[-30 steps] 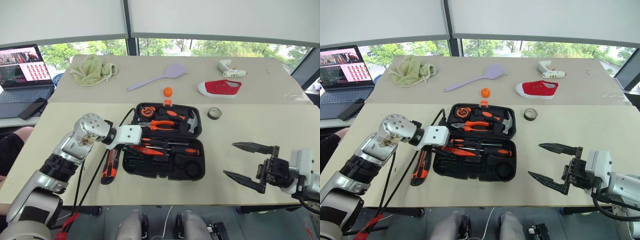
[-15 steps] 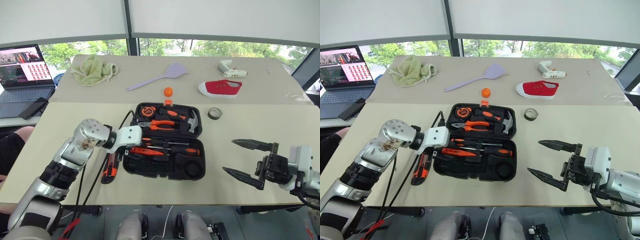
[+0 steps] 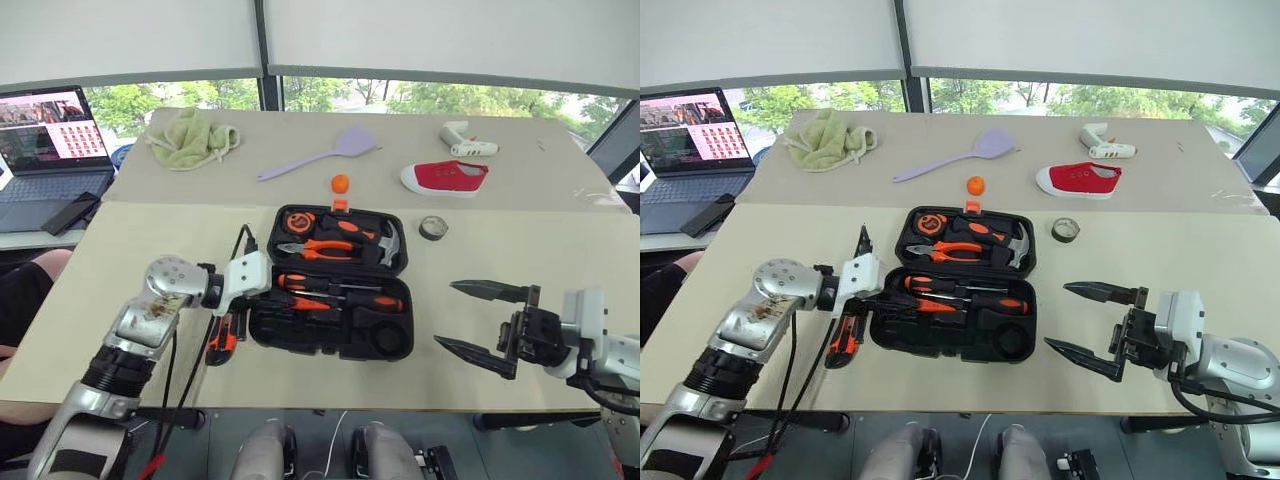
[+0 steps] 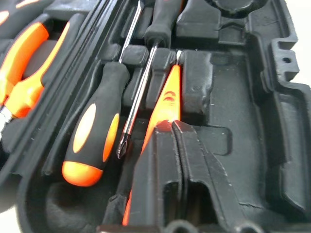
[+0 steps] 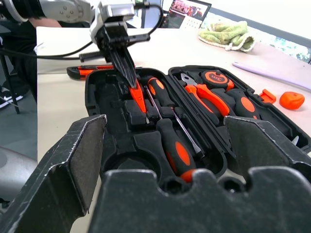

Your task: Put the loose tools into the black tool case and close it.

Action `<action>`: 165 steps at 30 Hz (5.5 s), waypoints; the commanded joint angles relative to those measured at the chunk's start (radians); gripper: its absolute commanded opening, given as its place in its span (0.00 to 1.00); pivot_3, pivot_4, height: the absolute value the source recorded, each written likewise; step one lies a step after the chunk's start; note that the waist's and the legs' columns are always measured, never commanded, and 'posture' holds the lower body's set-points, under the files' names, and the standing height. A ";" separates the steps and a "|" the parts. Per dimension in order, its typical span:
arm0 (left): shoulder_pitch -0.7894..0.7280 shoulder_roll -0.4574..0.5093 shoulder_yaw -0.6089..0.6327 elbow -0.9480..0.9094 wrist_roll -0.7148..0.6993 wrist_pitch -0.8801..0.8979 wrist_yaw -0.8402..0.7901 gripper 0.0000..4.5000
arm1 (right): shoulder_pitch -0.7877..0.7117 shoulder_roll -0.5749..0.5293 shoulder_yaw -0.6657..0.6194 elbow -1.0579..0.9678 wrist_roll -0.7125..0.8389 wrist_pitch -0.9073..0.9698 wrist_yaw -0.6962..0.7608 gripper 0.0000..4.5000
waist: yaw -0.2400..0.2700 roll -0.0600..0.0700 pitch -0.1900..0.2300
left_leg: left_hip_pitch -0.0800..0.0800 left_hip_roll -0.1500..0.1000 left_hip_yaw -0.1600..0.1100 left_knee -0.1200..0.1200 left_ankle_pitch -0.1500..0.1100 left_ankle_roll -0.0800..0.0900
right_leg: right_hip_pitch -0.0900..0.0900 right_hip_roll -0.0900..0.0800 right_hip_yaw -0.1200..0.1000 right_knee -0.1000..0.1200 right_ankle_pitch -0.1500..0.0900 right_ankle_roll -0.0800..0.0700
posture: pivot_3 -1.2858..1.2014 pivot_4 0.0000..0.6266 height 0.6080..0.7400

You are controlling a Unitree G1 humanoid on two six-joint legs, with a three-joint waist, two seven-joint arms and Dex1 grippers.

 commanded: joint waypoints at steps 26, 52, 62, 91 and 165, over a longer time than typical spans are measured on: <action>0.777 0.095 0.853 -0.189 -0.290 0.120 0.243 0.83 | -0.001 0.024 -0.022 0.204 -0.028 -0.161 0.087 1.00 | -0.023 0.003 -0.001 | 0.011 0.001 -0.002 -0.004 -0.006 0.009 | 0.011 -0.005 0.000 -0.003 -0.001 0.001 | 0.52 0.24 1.00; 0.533 -0.028 0.503 -0.759 -0.515 1.043 0.991 0.98 | -0.225 -0.054 0.110 -0.013 0.066 0.053 0.087 1.00 | -0.006 0.001 0.001 | 0.010 0.001 -0.004 -0.004 -0.002 -0.001 | 0.012 -0.004 -0.001 -0.005 0.000 0.002 | 0.52 0.24 1.00; 0.551 -0.069 0.369 -0.724 -0.436 0.984 1.010 0.73 | -0.164 -0.045 0.078 0.020 0.052 0.011 0.116 1.00 | 0.000 0.004 -0.001 | 0.011 0.000 -0.004 -0.006 -0.009 -0.004 | 0.013 -0.006 0.000 -0.005 0.000 0.001 | 0.52 0.24 1.00; -0.080 0.125 -0.190 -0.225 -0.035 0.077 -0.118 0.39 | 0.077 -0.147 -0.135 -0.078 0.085 0.119 0.101 1.00 | 0.007 0.002 0.001 | -0.005 -0.002 0.002 -0.004 0.002 0.001 | -0.003 -0.001 0.000 -0.006 0.002 0.003 | 0.52 0.24 1.00; 0.183 -0.114 0.270 -0.152 -0.366 -0.018 0.129 0.39 | 0.233 0.119 -0.294 0.112 -0.012 -0.031 -0.111 1.00 | 0.006 0.010 -0.013 | 0.004 0.000 -0.004 0.005 -0.008 0.015 | 0.011 -0.005 -0.002 -0.005 0.002 0.004 | 0.52 0.24 1.00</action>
